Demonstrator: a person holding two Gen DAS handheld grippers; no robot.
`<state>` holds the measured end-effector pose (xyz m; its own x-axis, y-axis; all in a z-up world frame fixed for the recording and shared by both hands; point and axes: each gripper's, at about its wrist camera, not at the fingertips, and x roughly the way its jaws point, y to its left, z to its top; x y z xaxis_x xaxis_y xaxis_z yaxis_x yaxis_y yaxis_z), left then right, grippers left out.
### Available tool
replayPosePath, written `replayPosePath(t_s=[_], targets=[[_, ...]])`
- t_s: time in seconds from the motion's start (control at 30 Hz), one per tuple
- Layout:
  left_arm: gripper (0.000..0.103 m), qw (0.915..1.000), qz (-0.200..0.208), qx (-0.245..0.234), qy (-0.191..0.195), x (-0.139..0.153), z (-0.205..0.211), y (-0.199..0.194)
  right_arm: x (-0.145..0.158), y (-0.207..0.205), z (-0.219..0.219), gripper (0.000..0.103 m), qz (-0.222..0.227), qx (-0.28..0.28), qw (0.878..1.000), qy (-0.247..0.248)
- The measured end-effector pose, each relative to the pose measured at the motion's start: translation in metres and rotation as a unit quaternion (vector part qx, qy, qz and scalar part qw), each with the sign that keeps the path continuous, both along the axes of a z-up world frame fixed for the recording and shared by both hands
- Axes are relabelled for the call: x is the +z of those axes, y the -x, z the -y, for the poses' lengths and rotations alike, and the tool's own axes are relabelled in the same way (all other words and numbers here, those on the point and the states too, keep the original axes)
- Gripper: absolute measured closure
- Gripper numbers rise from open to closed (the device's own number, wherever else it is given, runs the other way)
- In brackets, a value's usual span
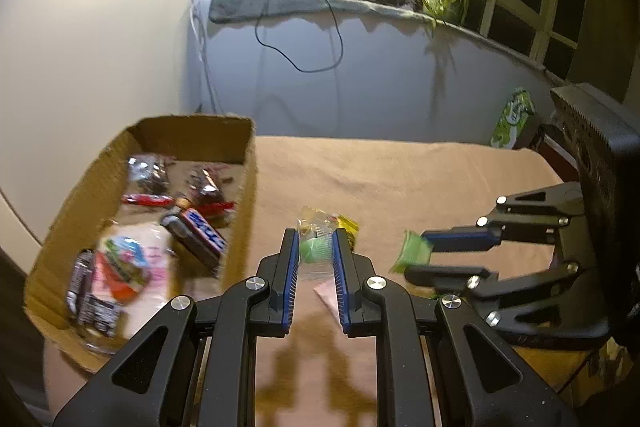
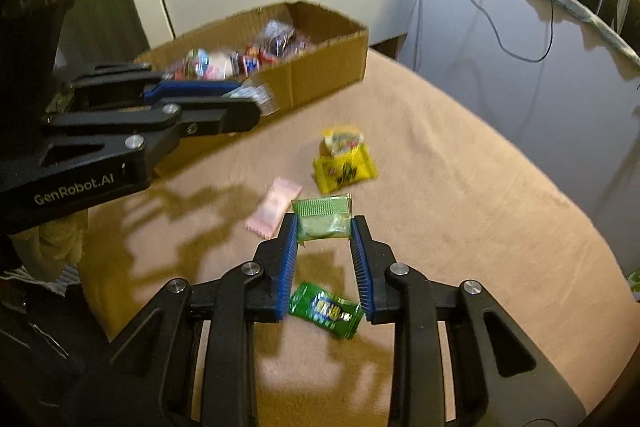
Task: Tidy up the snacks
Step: 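Carry both green candies into the box with both tools and release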
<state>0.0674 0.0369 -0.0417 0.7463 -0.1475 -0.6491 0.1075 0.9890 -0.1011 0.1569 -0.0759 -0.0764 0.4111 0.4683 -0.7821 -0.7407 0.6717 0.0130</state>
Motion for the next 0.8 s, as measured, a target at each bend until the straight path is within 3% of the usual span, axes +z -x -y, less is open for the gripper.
replayPosePath(t_s=[0.47,0.8], targets=[[0.088,0.9982,0.024,0.056,-0.001,0.02,-0.066,0.007,0.047,-0.032,-0.06,0.076,0.032,0.018,0.999,-0.031],[0.088,0.9959,0.026,0.086,-0.005,0.019,-0.101,0.012,0.05,-0.048,-0.118,0.076,0.022,0.046,0.998,-0.038]])
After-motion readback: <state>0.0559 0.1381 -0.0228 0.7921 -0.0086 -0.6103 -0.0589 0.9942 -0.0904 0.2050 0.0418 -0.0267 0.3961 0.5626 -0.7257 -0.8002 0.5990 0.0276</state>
